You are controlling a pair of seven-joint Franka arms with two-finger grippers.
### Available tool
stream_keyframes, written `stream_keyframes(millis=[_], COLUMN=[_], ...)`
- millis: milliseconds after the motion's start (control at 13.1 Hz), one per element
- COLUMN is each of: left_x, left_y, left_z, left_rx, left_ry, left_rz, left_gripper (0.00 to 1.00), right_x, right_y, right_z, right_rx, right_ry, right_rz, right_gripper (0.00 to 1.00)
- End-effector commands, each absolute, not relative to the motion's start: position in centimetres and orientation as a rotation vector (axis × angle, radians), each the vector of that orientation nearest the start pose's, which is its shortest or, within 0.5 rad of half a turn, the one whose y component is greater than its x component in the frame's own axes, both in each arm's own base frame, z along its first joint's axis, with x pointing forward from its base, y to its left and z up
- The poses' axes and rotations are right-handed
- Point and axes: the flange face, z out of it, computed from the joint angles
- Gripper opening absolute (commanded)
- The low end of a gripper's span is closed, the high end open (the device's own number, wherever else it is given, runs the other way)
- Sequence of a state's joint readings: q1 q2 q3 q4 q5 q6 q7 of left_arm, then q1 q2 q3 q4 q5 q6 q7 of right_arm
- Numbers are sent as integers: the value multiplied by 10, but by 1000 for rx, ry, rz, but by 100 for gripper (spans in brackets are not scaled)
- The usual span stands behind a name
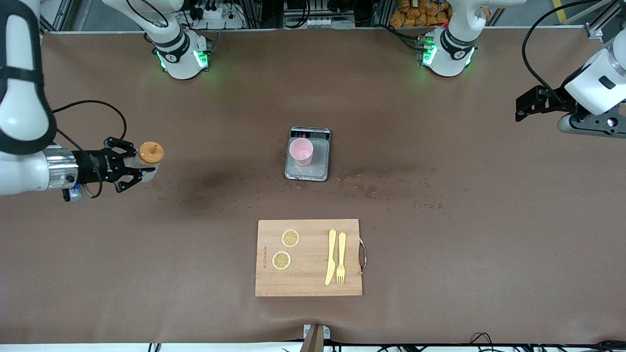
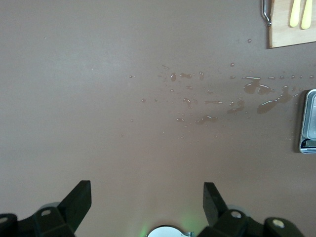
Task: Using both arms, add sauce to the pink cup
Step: 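Carry the white bottle back beside its start spot with the right gripper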
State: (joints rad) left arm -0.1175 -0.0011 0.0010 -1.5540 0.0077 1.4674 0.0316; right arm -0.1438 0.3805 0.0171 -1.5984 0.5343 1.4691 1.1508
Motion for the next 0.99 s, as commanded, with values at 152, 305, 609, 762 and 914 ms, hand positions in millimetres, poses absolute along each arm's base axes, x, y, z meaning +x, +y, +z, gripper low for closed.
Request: stream_keyframes(millis=[152, 305, 609, 762, 914], left_x=[537, 538, 538, 538, 538], left_y=[-63, -62, -62, -63, -64], left_z=[628, 628, 628, 628, 627], left_rx=[-3127, -3127, -3127, -3128, -3128], left_ry=[231, 228, 228, 231, 233], left_rz=[135, 135, 135, 135, 137], left_gripper=[100, 100, 100, 100, 100], right_x=[611, 609, 595, 590, 580], right_y=[-101, -128, -175, -182, -200], right_z=[334, 301, 232, 209, 184], right_rx=[-2062, -2036, -1890, -1865, -1784], right_ry=[1462, 1414, 1313, 1297, 1282], right_rz=[1028, 1036, 1038, 1052, 1042], right_gripper=[0, 0, 0, 0, 0])
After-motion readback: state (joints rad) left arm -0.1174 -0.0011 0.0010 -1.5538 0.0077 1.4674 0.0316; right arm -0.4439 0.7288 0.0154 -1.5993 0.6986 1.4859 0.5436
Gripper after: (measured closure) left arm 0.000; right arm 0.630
